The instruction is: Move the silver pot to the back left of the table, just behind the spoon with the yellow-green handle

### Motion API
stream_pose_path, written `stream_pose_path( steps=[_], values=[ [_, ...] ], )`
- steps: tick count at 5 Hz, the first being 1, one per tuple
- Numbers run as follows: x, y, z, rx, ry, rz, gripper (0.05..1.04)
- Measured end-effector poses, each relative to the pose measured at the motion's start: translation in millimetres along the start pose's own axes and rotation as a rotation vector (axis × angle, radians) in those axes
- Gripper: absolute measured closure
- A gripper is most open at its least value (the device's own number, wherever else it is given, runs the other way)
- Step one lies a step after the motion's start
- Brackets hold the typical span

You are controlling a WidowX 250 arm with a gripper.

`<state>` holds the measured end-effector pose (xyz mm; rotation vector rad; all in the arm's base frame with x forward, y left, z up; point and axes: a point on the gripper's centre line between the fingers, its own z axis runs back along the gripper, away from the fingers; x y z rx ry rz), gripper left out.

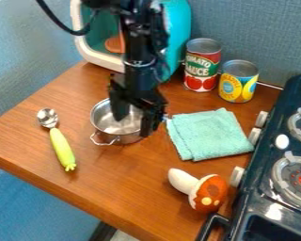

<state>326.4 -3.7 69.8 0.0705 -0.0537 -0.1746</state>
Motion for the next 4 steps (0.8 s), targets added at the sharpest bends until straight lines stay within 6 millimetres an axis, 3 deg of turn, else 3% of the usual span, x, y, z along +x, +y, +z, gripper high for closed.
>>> stream_pose_path(
  steps=[1,4],
  values=[
    [8.5,-6.2,4.6,0.012,-0.021,-0.025,0.083],
    [38.8,-6.2,-49.6,0.003,0.064,0.006,0.083]
  ],
)
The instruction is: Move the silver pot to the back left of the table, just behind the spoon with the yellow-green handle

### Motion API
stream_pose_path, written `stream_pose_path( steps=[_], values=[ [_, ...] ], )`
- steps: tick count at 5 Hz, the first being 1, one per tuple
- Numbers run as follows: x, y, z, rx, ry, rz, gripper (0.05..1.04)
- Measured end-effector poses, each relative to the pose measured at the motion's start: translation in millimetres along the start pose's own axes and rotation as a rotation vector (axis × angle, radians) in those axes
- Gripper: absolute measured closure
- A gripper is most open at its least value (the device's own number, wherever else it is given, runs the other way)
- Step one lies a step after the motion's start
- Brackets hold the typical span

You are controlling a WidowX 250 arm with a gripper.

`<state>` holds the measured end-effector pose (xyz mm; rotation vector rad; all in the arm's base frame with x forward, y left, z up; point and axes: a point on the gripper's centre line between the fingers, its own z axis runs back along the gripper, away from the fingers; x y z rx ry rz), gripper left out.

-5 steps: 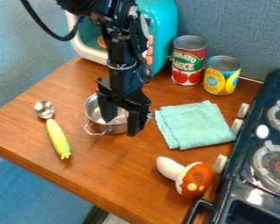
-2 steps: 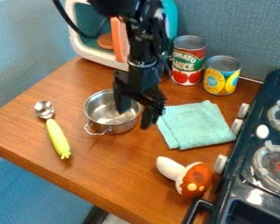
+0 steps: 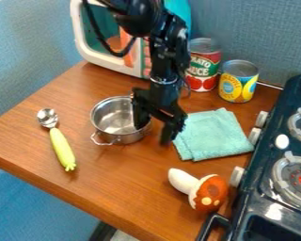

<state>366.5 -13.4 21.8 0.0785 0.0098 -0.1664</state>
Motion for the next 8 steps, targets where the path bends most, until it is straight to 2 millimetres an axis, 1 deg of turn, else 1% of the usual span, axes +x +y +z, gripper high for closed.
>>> stream_pose_path(
  steps=[1,2,3,4,5,6,7,8],
  values=[
    [5.9,3.2,-2.6,0.017,0.007,0.017,0.137],
    [6.2,2.8,-2.9,0.015,0.004,0.020,0.420],
    [2.0,1.1,-3.3,-0.007,0.000,0.013,0.708],
    [-3.1,9.4,-3.4,-0.028,0.018,0.032,0.901],
    [-7.5,19.2,4.7,-0.053,0.021,0.046,0.967],
    [-12.4,28.0,9.6,-0.073,0.040,0.068,0.983],
    [-6.4,44.4,24.6,-0.037,0.041,0.101,0.983],
    [0.8,63.5,33.0,0.071,0.082,0.155,0.983]
  ],
)
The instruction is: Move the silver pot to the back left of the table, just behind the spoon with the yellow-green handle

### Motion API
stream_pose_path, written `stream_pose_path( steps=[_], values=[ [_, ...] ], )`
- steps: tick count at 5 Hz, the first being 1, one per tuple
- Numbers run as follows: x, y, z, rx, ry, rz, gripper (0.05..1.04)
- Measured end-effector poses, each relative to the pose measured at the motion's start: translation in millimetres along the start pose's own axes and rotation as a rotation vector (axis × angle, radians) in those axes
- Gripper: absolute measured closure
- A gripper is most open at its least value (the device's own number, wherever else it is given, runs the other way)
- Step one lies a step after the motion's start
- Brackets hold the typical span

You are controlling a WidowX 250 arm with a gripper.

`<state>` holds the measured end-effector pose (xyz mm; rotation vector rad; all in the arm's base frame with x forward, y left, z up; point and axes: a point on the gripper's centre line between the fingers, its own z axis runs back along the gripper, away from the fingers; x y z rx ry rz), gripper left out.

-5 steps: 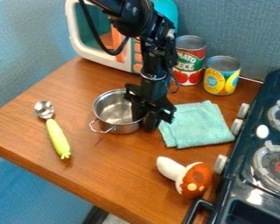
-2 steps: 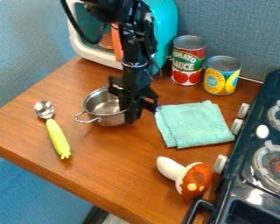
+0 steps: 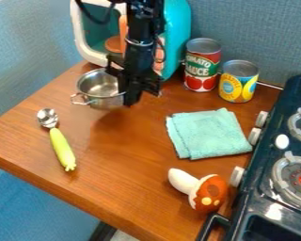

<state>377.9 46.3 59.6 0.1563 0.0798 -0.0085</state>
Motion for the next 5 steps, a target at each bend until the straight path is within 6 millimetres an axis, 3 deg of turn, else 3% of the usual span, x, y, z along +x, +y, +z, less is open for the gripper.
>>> stream_pose_path(
  steps=[1,2,3,5],
  values=[
    [8.2,5.6,-12.9,0.107,0.080,0.011,0.983],
    [14.6,9.6,-20.9,0.060,0.087,0.004,0.983],
    [9.8,32.8,-26.4,0.028,0.104,0.075,0.983],
    [-4.0,59.5,-39.4,-0.004,0.112,0.188,0.983]
  ],
)
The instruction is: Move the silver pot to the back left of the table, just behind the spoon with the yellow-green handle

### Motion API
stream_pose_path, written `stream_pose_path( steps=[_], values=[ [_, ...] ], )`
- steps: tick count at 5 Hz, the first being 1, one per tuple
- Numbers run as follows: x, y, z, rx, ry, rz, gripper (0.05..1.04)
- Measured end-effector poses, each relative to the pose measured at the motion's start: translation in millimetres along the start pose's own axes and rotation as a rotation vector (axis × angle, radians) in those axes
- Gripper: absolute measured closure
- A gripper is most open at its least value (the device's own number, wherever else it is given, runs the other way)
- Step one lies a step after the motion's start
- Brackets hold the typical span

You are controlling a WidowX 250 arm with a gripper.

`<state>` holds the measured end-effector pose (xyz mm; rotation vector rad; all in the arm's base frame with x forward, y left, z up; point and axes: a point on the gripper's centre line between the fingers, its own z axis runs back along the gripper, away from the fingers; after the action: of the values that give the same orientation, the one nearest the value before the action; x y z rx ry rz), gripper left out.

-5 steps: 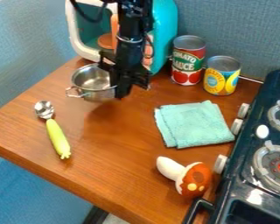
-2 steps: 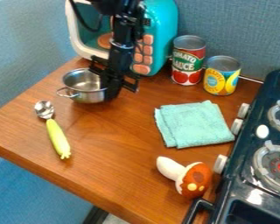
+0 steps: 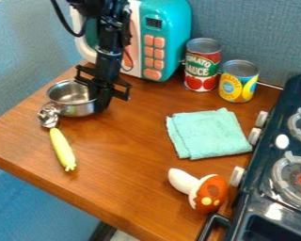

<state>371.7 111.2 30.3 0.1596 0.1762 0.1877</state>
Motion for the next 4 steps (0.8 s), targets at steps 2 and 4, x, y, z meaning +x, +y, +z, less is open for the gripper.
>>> stream_pose_path(
  steps=[2,4],
  values=[
    [3.8,7.5,3.6,0.003,-0.017,0.010,0.947],
    [7.4,10.1,0.6,-0.026,-0.118,0.015,0.451]
  ],
)
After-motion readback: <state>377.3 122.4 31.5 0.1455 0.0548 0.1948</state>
